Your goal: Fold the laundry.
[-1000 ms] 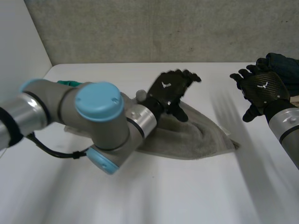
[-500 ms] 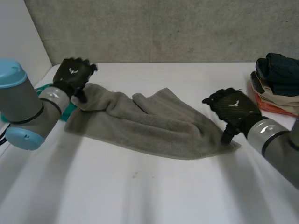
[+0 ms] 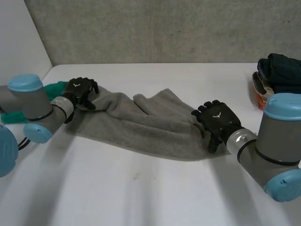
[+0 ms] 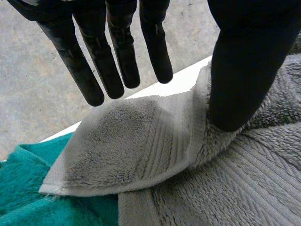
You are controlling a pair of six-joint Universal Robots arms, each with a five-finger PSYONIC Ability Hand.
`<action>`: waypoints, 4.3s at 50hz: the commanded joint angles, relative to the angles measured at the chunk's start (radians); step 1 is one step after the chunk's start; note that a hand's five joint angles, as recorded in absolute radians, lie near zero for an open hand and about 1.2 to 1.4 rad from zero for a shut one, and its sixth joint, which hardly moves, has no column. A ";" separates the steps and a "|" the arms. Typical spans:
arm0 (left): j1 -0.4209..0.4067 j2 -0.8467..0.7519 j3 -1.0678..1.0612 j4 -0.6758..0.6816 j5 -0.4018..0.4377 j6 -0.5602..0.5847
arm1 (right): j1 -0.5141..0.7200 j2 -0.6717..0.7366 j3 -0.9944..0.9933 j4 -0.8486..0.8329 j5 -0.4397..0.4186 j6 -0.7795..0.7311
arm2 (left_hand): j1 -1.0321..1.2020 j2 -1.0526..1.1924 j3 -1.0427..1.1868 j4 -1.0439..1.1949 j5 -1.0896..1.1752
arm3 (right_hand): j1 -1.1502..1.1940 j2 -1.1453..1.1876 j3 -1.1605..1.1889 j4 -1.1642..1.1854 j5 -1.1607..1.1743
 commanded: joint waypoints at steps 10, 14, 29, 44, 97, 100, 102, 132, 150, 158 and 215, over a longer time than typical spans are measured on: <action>-0.040 -0.069 0.080 -0.027 -0.009 -0.010 | 0.018 0.073 -0.027 -0.034 -0.001 0.017 | 0.757 0.766 0.766 0.763 0.767 | 0.588 0.600 0.605 0.606 0.590; -0.060 -0.043 0.067 -0.029 -0.036 -0.011 | 0.015 0.073 -0.027 -0.028 -0.006 0.017 | 0.757 0.766 0.766 0.763 0.767 | 1.006 1.018 1.024 1.024 1.008; -0.136 0.421 -0.238 -0.011 -0.100 -0.013 | -0.026 -0.004 -0.101 0.000 -0.008 0.038 | 0.757 0.766 0.766 0.763 0.767 | 0.147 0.159 0.164 0.164 0.149; -0.204 0.816 -0.520 -0.001 -0.100 -0.008 | 0.113 0.428 -0.676 0.230 -0.112 0.258 | 0.757 0.766 0.766 0.763 0.767 | 0.088 0.100 0.105 0.106 0.090; -0.219 0.977 -0.689 0.078 -0.095 -0.008 | 0.066 -0.116 -0.340 0.471 -0.063 0.006 | 0.757 0.766 0.766 0.763 0.767 | -0.049 -0.036 -0.031 -0.031 -0.046; -0.224 1.006 -0.674 0.074 -0.097 -0.008 | 0.057 -0.069 -0.412 0.466 -0.075 0.005 | 0.757 0.766 0.766 0.763 0.767 | -0.049 -0.036 -0.031 -0.031 -0.046; -0.234 1.028 -0.660 0.068 -0.097 -0.008 | 0.057 -0.023 -0.449 0.465 -0.080 0.000 | 0.757 0.766 0.766 0.763 0.767 | -0.049 -0.036 -0.031 -0.031 -0.046; -0.330 1.152 -0.651 0.032 -0.099 0.079 | 0.051 0.328 -0.870 0.424 -0.193 -0.034 | 0.757 0.766 0.766 0.763 0.767 | 1.173 1.185 1.191 1.191 1.176; -0.219 1.051 -0.848 0.029 -0.099 0.129 | -0.224 -0.282 -0.317 0.566 -0.172 -0.116 | 0.757 0.766 0.766 0.763 0.767 | 1.173 1.185 1.191 1.191 1.176; -0.221 0.776 -0.833 -0.055 -0.112 0.213 | -0.220 -0.244 -0.242 0.729 -0.159 -0.385 | 0.757 0.766 0.766 0.763 0.767 | 1.173 1.185 1.191 1.191 1.176; -0.208 0.801 -1.059 0.470 -0.178 0.219 | -0.103 -0.004 -0.372 0.435 -0.096 -0.069 | 0.757 0.766 0.766 0.763 0.767 | 0.182 0.194 0.199 0.199 0.184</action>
